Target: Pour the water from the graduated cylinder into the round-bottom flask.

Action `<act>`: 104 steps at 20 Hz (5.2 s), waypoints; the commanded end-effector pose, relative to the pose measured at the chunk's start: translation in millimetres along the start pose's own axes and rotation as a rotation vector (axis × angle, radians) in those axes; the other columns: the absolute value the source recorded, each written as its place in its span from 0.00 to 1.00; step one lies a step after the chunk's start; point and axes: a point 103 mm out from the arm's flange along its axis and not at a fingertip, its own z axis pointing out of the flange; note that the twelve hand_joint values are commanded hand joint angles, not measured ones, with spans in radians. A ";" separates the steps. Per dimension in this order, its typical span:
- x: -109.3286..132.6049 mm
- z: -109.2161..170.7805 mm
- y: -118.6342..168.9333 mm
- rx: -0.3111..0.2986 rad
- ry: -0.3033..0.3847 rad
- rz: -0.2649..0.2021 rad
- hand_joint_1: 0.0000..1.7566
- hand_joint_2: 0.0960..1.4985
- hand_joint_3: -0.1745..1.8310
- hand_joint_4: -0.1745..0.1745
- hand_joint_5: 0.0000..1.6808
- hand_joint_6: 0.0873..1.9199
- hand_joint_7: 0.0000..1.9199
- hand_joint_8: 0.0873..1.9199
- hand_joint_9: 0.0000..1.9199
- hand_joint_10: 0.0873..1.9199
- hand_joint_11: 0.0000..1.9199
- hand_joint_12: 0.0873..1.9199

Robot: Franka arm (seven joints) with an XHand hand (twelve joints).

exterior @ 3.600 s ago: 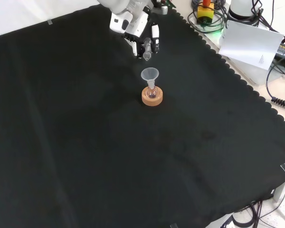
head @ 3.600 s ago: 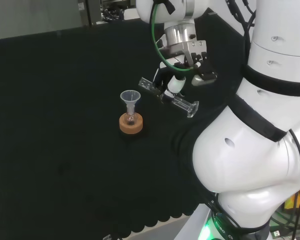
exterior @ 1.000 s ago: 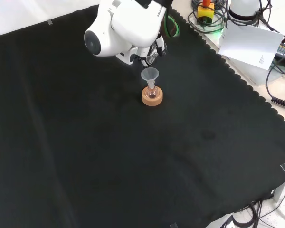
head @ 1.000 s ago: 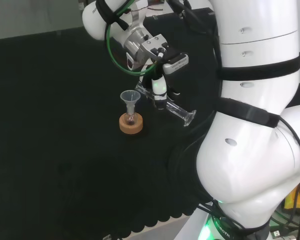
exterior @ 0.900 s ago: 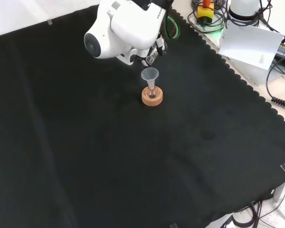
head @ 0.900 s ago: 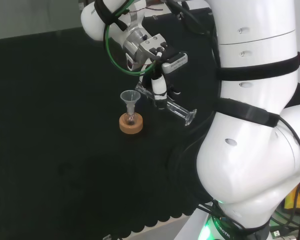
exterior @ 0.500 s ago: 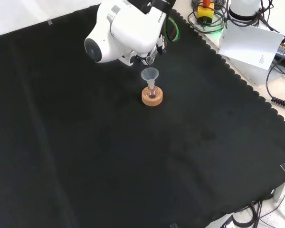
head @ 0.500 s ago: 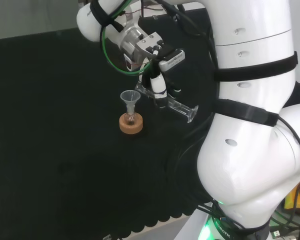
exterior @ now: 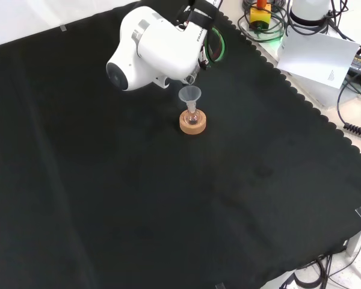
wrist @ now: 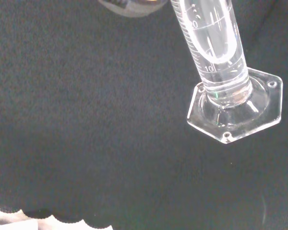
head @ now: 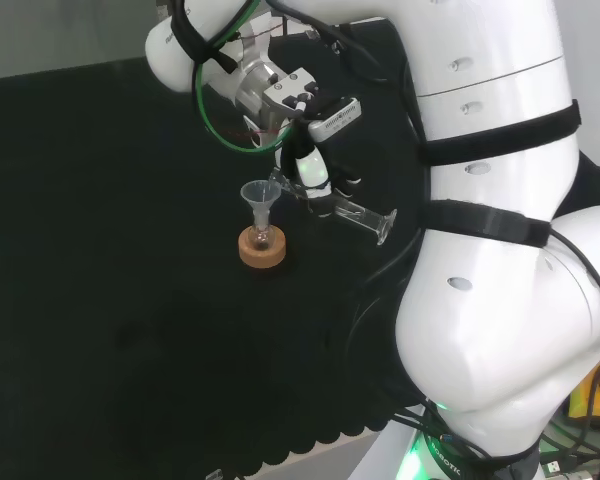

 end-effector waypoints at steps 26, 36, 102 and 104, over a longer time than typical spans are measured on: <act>15.0 -12.7 -15.6 0.133 -0.060 0.099 0.64 0.72 0.09 0.33 0.60 0.47 0.71 0.08 0.79 0.00 0.72 0.33; 20.7 -18.0 -18.2 0.146 -0.077 0.119 0.64 0.72 0.09 0.33 0.60 0.47 0.71 0.08 0.79 0.00 0.72 0.33; 24.9 -28.6 -21.3 0.232 -0.137 0.219 0.64 0.72 0.09 0.28 0.60 0.47 0.73 0.07 0.80 0.00 0.73 0.32; 25.0 -28.7 -21.6 0.233 -0.138 0.217 0.64 0.72 0.09 0.28 0.60 0.47 0.73 0.07 0.80 0.00 0.73 0.32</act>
